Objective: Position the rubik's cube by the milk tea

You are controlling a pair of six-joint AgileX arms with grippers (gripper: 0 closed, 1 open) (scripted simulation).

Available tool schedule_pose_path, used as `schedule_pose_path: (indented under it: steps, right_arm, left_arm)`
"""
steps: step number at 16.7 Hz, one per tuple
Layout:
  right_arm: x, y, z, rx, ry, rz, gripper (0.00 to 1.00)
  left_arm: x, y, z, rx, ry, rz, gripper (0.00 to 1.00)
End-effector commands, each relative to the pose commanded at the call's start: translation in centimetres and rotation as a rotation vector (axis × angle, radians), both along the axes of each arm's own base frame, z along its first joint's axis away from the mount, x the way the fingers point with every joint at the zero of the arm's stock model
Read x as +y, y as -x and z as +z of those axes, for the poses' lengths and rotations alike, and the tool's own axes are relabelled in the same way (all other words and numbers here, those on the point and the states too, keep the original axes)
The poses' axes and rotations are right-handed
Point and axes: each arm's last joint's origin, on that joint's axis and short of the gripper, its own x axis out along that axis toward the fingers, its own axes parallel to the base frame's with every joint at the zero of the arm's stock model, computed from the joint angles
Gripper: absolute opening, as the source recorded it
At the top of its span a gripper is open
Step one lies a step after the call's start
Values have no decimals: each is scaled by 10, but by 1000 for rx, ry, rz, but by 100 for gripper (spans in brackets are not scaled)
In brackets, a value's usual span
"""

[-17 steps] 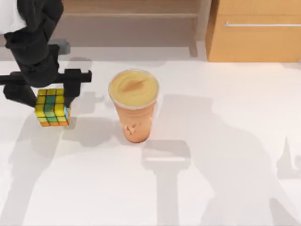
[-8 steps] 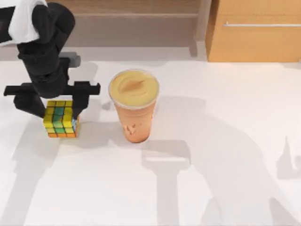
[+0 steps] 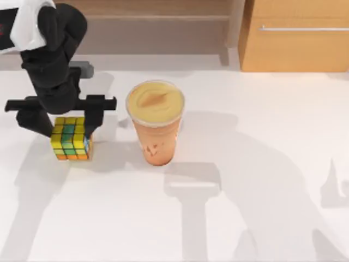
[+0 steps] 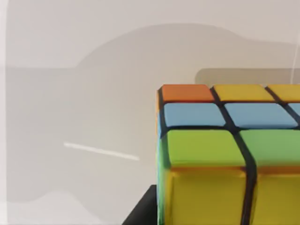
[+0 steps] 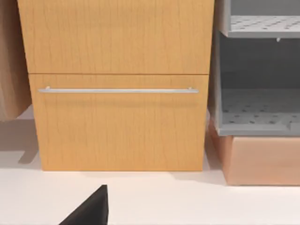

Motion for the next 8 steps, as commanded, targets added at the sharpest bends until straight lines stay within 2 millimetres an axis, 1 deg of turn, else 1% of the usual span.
schedule_pose_path:
  steps: [8]
  right_arm:
    - [0, 0, 0, 0, 0, 0, 100]
  left_arm:
    - [0, 0, 0, 0, 0, 0, 98]
